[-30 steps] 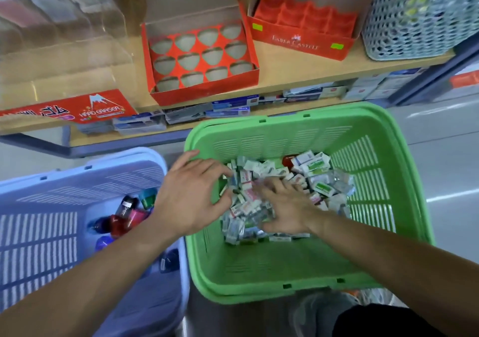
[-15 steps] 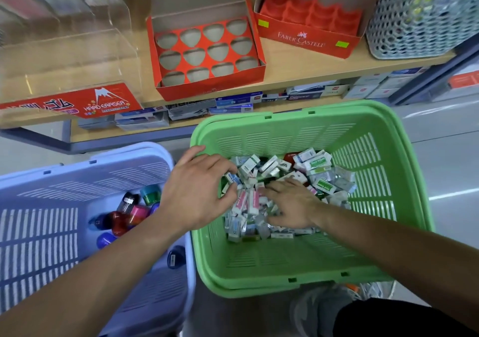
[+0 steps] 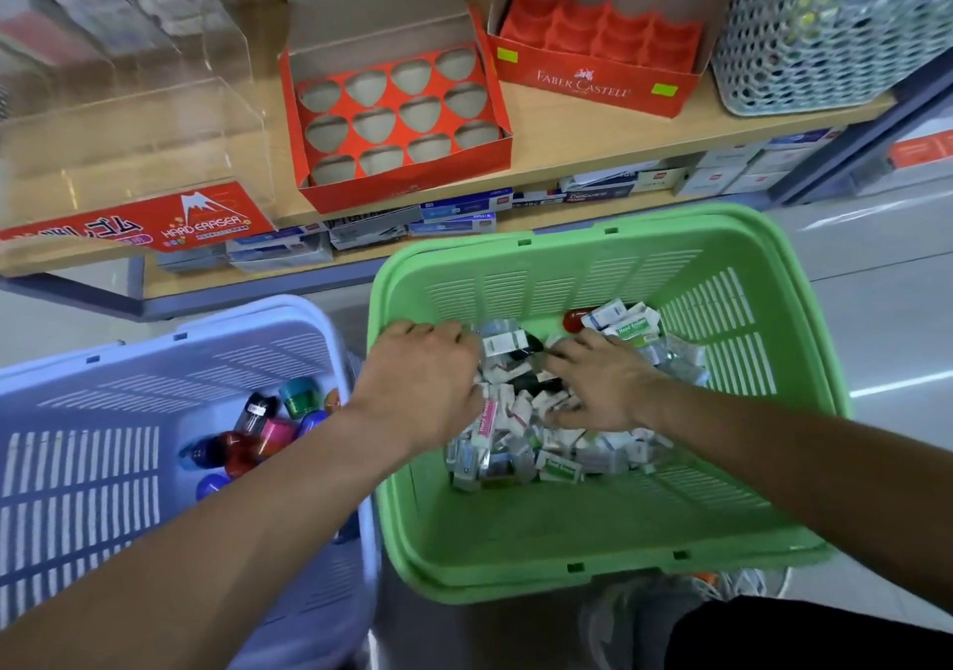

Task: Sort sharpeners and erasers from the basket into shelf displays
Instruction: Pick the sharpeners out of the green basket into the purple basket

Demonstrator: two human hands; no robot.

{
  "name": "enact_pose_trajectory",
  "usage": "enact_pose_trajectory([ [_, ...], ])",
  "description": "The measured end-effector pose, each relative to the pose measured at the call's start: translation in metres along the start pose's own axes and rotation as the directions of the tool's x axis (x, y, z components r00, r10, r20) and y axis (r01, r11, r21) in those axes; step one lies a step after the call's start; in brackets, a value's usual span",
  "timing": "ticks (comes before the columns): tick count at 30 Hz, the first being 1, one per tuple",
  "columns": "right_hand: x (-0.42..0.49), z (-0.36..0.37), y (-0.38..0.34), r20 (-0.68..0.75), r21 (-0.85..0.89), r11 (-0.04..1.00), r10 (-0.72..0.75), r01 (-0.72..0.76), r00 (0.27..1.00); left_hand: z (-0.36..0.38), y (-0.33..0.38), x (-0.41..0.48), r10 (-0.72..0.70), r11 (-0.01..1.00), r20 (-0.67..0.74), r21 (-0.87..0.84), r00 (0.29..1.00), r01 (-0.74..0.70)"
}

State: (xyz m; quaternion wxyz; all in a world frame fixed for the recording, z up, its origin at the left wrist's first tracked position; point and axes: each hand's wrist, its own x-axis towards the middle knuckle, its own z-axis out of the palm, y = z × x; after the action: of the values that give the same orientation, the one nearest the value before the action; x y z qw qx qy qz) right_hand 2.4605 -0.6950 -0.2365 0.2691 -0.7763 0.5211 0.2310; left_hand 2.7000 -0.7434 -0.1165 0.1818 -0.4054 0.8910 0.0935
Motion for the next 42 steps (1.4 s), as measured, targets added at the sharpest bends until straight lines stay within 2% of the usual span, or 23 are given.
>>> enact_pose_trajectory([
  [3,-0.009,-0.003,0.019,0.068,0.010,1.000,-0.015,0.014,0.998,0.010,0.032,0.041,-0.016,0.932,0.100,-0.358,0.995,0.051],
  [5,-0.019,0.000,0.020,0.038,0.088,0.995,-0.044,0.040,0.998,0.035,0.049,0.069,-0.046,0.895,0.168,-0.431,0.985,0.116],
  [8,-0.024,0.004,0.015,-0.026,0.193,0.981,-0.025,0.029,0.999,0.077,0.058,0.090,-0.059,0.896,0.220,-0.419,0.974,0.149],
  [13,0.006,-0.003,0.006,-0.047,0.147,0.982,0.127,-0.119,0.991,0.111,0.053,0.095,-0.092,0.952,0.179,-0.271,0.979,0.139],
  [16,0.018,0.005,-0.005,-0.068,0.194,0.968,0.176,-0.160,0.982,0.112,0.049,0.099,-0.099,0.961,0.111,-0.248,0.989,0.124],
  [19,0.023,0.013,-0.006,-0.097,0.289,0.939,0.223,-0.187,0.970,0.112,0.046,0.100,-0.099,0.956,0.033,-0.275,0.995,0.105],
  [23,0.027,0.019,-0.007,-0.162,0.328,0.925,0.253,-0.190,0.954,0.115,0.042,0.101,-0.094,0.922,0.074,-0.370,0.993,0.115],
  [25,0.029,0.017,-0.006,-0.126,0.370,0.909,0.253,-0.191,0.959,0.117,0.039,0.104,-0.080,0.912,0.117,-0.393,0.990,0.120],
  [28,0.028,0.017,-0.002,-0.048,0.526,0.833,0.230,-0.171,0.972,0.120,0.037,0.107,-0.073,0.931,0.168,-0.343,0.983,0.128],
  [30,0.023,0.018,0.000,-0.076,0.600,0.786,0.240,-0.147,0.968,0.120,0.036,0.110,-0.071,0.929,0.195,-0.345,0.978,0.136],
  [33,0.015,0.012,0.006,-0.114,0.718,0.681,0.315,-0.140,0.942,0.119,0.036,0.113,-0.067,0.938,0.216,-0.319,0.974,0.135],
  [37,0.005,-0.003,0.020,-0.149,0.818,0.557,0.443,-0.141,0.884,0.117,0.042,0.109,-0.072,0.962,0.157,-0.249,0.985,0.110],
  [40,0.000,-0.008,0.020,-0.168,0.766,0.620,0.444,-0.167,0.880,0.116,0.045,0.104,-0.092,0.967,0.064,-0.232,0.994,0.104],
  [42,-0.001,-0.008,0.017,-0.157,0.741,0.645,0.434,-0.184,0.887,0.110,0.048,0.102,-0.156,0.942,0.025,-0.296,0.987,0.157],
])
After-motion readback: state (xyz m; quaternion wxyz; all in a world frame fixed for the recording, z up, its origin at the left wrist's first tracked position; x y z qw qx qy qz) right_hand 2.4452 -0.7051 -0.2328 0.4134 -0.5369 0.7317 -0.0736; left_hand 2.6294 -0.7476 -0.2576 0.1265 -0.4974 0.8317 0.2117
